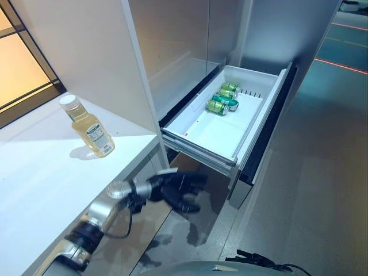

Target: Put drinks into fridge and close the fridge

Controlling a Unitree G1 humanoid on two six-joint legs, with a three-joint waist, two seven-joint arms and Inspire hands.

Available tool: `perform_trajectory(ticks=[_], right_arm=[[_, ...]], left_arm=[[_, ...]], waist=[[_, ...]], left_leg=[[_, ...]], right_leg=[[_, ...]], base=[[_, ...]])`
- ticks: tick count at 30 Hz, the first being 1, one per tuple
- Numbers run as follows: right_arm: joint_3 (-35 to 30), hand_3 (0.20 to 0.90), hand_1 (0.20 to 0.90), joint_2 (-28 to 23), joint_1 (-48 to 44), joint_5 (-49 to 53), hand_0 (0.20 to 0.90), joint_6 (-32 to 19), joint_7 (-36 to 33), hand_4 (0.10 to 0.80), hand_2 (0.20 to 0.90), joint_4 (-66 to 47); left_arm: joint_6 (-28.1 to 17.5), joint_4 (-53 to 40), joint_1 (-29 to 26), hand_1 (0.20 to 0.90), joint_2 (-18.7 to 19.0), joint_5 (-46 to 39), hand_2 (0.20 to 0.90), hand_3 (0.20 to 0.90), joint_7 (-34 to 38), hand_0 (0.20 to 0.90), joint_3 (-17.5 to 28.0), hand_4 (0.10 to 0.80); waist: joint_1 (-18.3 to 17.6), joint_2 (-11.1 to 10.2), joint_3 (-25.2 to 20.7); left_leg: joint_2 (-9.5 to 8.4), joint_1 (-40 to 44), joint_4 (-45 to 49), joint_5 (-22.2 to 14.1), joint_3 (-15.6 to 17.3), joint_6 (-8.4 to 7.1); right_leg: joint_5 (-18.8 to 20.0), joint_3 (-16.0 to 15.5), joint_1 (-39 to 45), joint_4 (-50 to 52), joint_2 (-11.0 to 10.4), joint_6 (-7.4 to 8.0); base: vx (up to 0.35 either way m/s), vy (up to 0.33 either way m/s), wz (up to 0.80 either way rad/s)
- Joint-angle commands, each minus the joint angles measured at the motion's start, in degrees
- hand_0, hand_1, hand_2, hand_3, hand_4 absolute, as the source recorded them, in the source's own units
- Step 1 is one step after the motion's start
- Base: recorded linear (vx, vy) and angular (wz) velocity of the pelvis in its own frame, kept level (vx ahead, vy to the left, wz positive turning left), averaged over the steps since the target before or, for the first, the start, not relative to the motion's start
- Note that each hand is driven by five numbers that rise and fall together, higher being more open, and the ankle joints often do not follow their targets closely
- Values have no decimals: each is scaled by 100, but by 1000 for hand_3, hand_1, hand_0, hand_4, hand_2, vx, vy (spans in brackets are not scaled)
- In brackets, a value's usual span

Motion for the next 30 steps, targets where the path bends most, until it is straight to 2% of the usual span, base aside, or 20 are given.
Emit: perform_trajectory(ticks=[1,2,3,5,8,9,11,14,15,18,22,26,30], right_arm=[[-21,900,900,76,-110,-145,900,-148,50,800,900,401],[-11,900,900,82,-103,-149,900,-151,49,800,900,405],[47,900,900,120,-46,-153,900,-167,32,800,900,403],[85,900,900,159,-4,-169,900,-179,19,800,900,404],[224,900,900,245,105,-153,900,-204,-14,800,900,388],[243,900,900,254,117,-161,900,-206,-13,800,900,391],[296,900,900,266,156,-192,900,-223,-5,800,900,415],[379,900,900,271,174,-180,900,-225,0,800,900,446],[393,900,900,276,178,-181,900,-217,-6,800,900,439],[467,900,900,286,147,-171,900,-211,-16,800,900,478],[526,900,900,309,106,-218,900,-240,-52,800,900,520],[561,900,900,306,29,-209,900,-221,-4,800,900,529],[602,900,900,321,-13,-212,900,-189,19,800,900,517]], left_arm=[[-908,-936,-801,900,-179,-1882,900,900,406,900,425,800],[-1048,-966,-822,900,-181,-1983,900,900,446,900,443,800],[-1377,-1174,-964,900,-198,-2327,900,900,701,900,611,800],[-1798,-1287,-1068,900,-237,-2403,900,900,899,900,736,800],[-2941,-1457,-1472,900,-100,-2348,900,900,1712,900,1113,800],[-3069,-1461,-1525,900,-89,-2308,900,900,1855,900,1195,800],[-3635,-1483,-1698,900,-11,-2263,900,900,2521,900,1405,800],[-4356,-1379,-1879,900,73,-1599,900,900,3802,900,1787,800],[-4487,-1347,-1899,900,101,-1385,900,900,4009,900,1859,800],[-4721,-1248,-1994,900,243,-642,900,900,4802,900,2143,800],[-4636,-1259,-2034,900,426,536,900,900,5552,900,2278,800],[-4209,-1200,-2057,900,567,1019,900,900,5903,900,2216,800],[-4112,-1113,-1977,900,599,976,900,900,5999,900,2161,800]], waist=[[106,155,-50],[106,154,-57],[96,136,-99],[81,121,-131],[48,77,-207],[43,71,-220],[32,50,-259],[39,20,-314],[44,13,-321],[93,-12,-347],[164,-31,-351],[249,-46,-342],[318,-52,-325]], left_leg=[[-484,180,82,-819,75,480],[-484,188,79,-821,70,481],[-481,221,65,-834,60,478],[-479,244,59,-846,54,475],[-472,289,43,-860,41,466],[-471,293,41,-861,42,463],[-467,300,40,-867,45,453],[-460,309,40,-865,42,431],[-458,310,40,-865,40,431],[-451,297,51,-851,20,414],[-442,270,56,-834,-30,400],[-439,252,53,-828,-90,399],[-437,236,56,-813,-126,390]], right_leg=[[-311,-89,-372,576,172,250],[-314,-90,-364,574,172,248],[-331,-98,-326,561,174,239],[-351,-97,-306,565,179,230],[-392,-102,-258,560,203,205],[-401,-100,-255,561,207,199],[-419,-112,-243,551,217,187],[-453,-109,-222,546,241,161],[-460,-110,-220,546,245,155],[-500,-131,-210,563,257,116],[-564,-173,-217,617,264,76],[-628,-235,-218,683,268,47],[-654,-297,-215,717,261,37]], base=[[52,-6,-1],[70,-11,-3],[51,-10,-2],[55,-13,3],[53,-24,-2],[38,-16,-4],[17,-5,-1],[22,-8,0],[0,0,0],[7,-4,2],[9,3,4],[11,0,11],[8,-3,10]])
